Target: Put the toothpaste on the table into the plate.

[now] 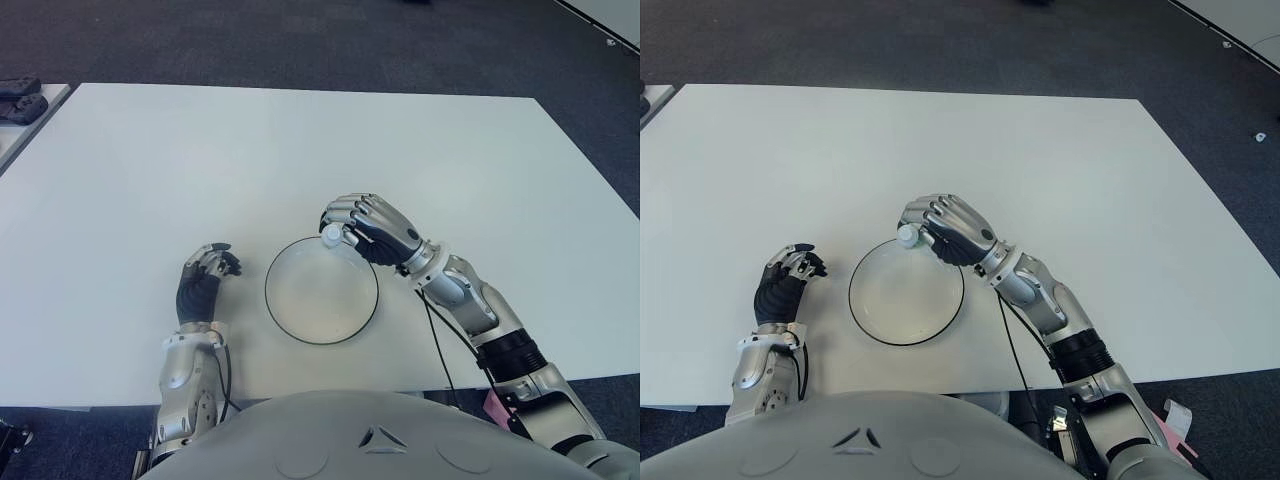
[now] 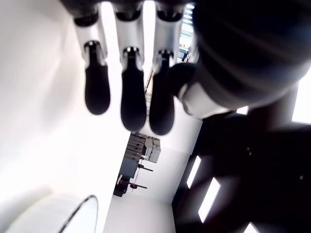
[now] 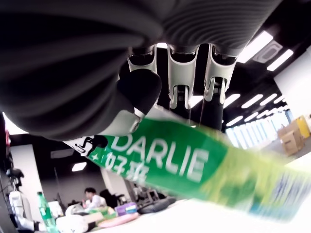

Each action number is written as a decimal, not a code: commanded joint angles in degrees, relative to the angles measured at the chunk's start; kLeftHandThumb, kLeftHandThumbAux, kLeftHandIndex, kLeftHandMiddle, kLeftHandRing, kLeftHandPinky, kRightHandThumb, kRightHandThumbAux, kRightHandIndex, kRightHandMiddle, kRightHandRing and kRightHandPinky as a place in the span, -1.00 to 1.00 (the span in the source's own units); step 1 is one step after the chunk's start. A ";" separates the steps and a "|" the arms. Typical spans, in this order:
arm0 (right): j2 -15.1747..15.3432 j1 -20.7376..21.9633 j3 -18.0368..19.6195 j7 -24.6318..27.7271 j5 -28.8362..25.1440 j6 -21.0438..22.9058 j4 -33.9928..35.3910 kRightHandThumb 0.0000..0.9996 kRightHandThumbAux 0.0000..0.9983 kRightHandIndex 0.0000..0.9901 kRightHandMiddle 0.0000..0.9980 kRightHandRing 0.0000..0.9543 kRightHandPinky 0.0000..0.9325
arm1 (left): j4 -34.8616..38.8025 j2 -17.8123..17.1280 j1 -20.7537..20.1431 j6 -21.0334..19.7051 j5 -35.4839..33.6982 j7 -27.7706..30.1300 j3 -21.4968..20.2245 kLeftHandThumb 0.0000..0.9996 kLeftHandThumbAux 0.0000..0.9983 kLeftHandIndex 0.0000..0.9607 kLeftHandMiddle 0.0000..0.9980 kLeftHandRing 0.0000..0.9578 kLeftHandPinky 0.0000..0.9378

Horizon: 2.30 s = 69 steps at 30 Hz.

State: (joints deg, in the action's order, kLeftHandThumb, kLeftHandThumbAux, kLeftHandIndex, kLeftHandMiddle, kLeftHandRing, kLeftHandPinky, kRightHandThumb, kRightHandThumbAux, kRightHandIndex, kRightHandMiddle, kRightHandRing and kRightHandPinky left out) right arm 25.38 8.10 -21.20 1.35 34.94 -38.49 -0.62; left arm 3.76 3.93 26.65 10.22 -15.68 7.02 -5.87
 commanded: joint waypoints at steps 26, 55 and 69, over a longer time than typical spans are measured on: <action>2.94 -4.87 -3.64 14.33 -2.97 1.38 -1.25 0.89 0.32 -0.18 -0.05 0.12 0.28 | 0.08 0.62 1.25 -1.93 1.26 -1.29 0.22 0.42 0.44 -0.09 0.16 0.19 0.16; 4.75 -7.27 -0.46 16.48 -1.30 5.79 5.22 -0.39 0.16 -1.00 -1.00 -1.00 -0.78 | -0.20 -0.22 1.06 -2.12 1.24 -0.39 -0.08 0.43 0.44 -0.09 0.16 0.19 0.16; -6.44 -12.94 5.45 10.29 -18.59 10.68 4.30 -0.78 0.60 -0.93 -0.84 -0.83 -0.67 | 0.28 0.43 0.64 -3.81 1.43 -1.78 -0.59 0.42 0.44 -0.09 0.16 0.20 0.18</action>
State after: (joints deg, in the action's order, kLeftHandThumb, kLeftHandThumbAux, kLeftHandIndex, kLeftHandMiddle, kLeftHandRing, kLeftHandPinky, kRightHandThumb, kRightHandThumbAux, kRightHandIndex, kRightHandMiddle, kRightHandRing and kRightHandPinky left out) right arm 21.84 -3.46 -17.30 13.12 21.72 -29.39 4.82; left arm 4.83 4.11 26.95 8.35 -14.64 6.48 -6.26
